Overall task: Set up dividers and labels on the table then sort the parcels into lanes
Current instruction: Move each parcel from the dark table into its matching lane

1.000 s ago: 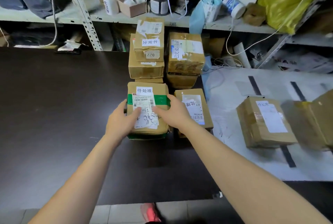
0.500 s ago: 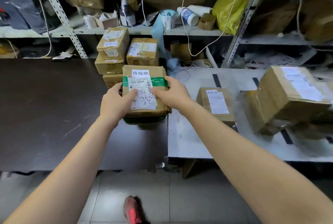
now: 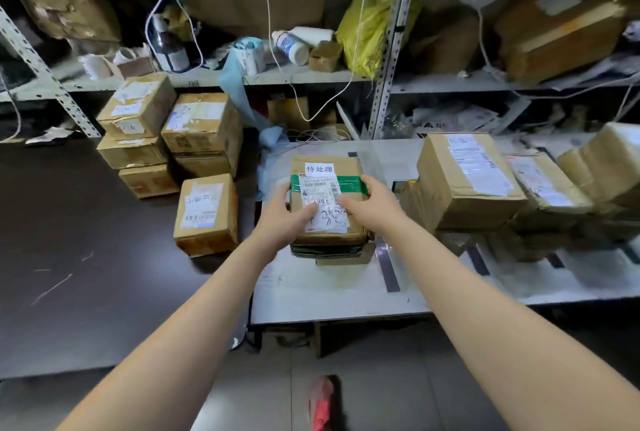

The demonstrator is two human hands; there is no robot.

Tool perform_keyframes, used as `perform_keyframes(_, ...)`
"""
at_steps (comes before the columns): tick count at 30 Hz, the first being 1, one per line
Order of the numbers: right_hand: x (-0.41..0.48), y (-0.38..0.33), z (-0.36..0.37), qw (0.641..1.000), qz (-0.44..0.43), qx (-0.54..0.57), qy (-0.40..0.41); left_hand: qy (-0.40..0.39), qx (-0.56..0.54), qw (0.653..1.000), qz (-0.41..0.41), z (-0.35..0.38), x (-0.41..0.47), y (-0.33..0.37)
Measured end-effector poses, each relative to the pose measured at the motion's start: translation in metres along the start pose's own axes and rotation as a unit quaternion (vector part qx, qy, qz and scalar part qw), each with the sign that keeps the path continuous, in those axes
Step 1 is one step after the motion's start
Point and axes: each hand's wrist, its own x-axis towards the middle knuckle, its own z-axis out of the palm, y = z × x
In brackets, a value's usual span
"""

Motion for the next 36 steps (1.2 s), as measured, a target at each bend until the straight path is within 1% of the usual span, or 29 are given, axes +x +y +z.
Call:
perform_keyframes(2,0.013,0.006,-0.005,1.000,0.014,0.002,0.008,-0.021,-0.011,1.000,0.007,0.011,0.021,-0.003)
perform_keyframes(4,0.028,0.009,-0.006,1.000,0.027,-0.006,0.009,-0.023,-0.006,1.000,0.009,0.018,0.043,-0.008)
perform_keyframes(9,0.068,0.011,-0.004,0.998,0.051,-0.031,0.008,-0.047,-0.017,0.999,-0.010,0.028,0.084,-0.019)
perform_keyframes(15,0.087,0.021,-0.001,0.997,0.066,-0.035,0.006,-0.041,0.026,0.999,0.003,0.035,0.099,-0.031)
perform_keyframes(17,0.086,0.023,-0.002,0.997,0.061,-0.039,0.012,-0.047,0.031,0.998,-0.006,0.030,0.099,-0.032)
perform_keyframes(19,0.081,0.022,-0.002,0.996,0.049,-0.066,0.017,-0.048,0.058,0.997,-0.019,0.021,0.095,-0.031)
perform_keyframes(22,0.075,0.011,0.004,0.980,0.013,-0.192,0.048,-0.013,0.139,0.990,-0.023,-0.003,0.081,-0.028)
perform_keyframes(23,0.073,0.005,0.009,0.973,-0.010,-0.223,0.054,0.001,0.171,0.985,-0.018,-0.015,0.075,-0.027)
perform_keyframes(24,0.070,-0.003,0.016,0.971,-0.035,-0.232,0.050,0.014,0.204,0.979,-0.008,-0.028,0.068,-0.025)
perform_keyframes(25,0.067,-0.011,0.025,0.972,-0.061,-0.226,0.034,0.025,0.235,0.972,0.003,-0.043,0.062,-0.023)
perform_keyframes(27,0.056,-0.027,0.045,0.975,-0.102,-0.196,-0.024,0.045,0.276,0.960,0.010,-0.073,0.051,-0.020)
perform_keyframes(30,0.039,-0.044,0.077,0.971,-0.142,-0.172,-0.087,0.081,0.317,0.945,0.009,-0.126,0.040,-0.019)
perform_keyframes(33,0.027,-0.053,0.109,0.969,-0.149,-0.164,-0.113,0.119,0.324,0.939,0.005,-0.174,0.036,-0.022)
perform_keyframes(36,0.019,-0.059,0.140,0.968,-0.139,-0.159,-0.135,0.121,0.325,0.938,0.008,-0.211,0.042,-0.036)
